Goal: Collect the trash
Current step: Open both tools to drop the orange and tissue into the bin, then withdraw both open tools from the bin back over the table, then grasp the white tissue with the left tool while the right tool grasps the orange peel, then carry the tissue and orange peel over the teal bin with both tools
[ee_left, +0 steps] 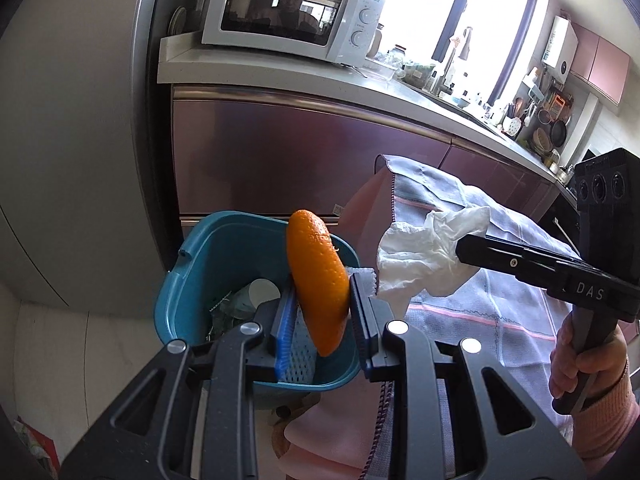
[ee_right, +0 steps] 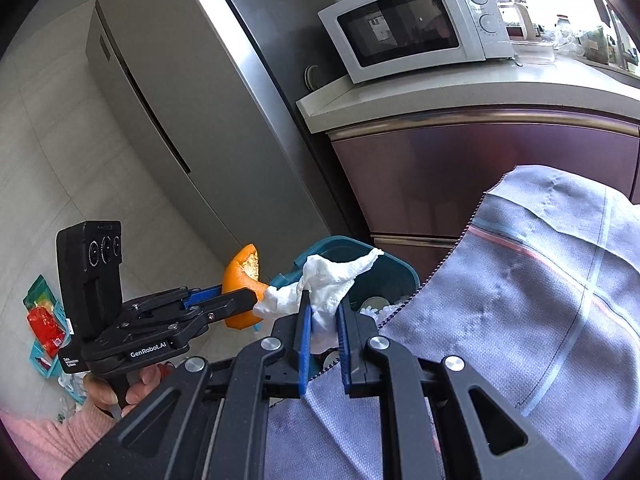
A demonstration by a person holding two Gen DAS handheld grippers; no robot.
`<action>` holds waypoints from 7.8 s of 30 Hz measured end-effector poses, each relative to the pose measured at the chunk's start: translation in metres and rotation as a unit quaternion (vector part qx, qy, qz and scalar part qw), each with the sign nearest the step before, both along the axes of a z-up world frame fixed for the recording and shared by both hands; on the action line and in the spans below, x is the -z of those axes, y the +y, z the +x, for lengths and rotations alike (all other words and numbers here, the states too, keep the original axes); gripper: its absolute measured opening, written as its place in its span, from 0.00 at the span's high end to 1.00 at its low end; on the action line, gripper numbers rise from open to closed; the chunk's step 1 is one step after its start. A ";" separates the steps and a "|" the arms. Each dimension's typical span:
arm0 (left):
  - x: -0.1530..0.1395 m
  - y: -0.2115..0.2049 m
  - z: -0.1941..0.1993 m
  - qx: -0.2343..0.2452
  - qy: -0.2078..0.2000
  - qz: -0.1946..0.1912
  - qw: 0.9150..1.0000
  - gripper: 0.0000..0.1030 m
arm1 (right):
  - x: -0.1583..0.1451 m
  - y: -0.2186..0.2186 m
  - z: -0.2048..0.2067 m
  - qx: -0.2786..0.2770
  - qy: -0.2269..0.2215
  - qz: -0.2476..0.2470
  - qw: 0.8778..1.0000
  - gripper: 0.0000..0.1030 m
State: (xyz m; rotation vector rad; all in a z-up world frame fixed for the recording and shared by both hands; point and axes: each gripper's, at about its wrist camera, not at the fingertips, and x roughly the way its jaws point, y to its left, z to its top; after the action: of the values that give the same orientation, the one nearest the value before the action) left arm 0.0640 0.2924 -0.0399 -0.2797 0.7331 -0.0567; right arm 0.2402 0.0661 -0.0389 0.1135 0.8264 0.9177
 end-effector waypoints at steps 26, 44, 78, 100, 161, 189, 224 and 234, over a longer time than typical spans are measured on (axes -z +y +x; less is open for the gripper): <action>0.048 0.013 0.030 -0.020 0.055 -0.003 0.998 0.72 | 0.030 0.053 0.038 0.002 0.023 -0.062 0.998 0.89; 0.067 0.015 0.045 -0.034 0.073 0.000 0.997 0.68 | 0.050 0.080 0.056 0.009 0.054 -0.080 0.995 0.77; -0.009 -0.108 0.006 0.117 -0.056 -0.016 0.991 0.57 | -0.015 -0.107 -0.055 0.116 -0.044 -0.017 0.992 0.58; 0.009 -0.320 0.060 0.313 -0.010 0.014 0.950 0.48 | 0.004 -0.311 -0.085 0.346 -0.040 -0.015 0.937 0.53; 0.029 -0.309 0.072 0.306 0.034 0.016 0.951 0.74 | 0.048 -0.355 -0.034 0.372 0.061 -0.028 0.926 0.57; 0.029 -0.322 0.083 0.304 0.028 0.015 0.952 0.94 | 0.046 -0.360 -0.040 0.355 0.070 0.038 0.931 0.96; -0.027 -0.212 0.011 0.234 -0.047 0.036 0.971 0.94 | -0.001 -0.275 -0.055 0.257 0.032 0.094 0.961 0.96; -0.030 -0.185 -0.001 0.209 -0.047 0.043 0.976 0.94 | 0.000 -0.249 -0.051 0.232 0.037 0.096 0.967 0.96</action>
State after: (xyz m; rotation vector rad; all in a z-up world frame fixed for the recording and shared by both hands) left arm 0.0630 0.1077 -0.0099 -0.0358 0.6876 -0.4350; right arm 0.1893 -0.1827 -0.0390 0.4937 0.7351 0.5488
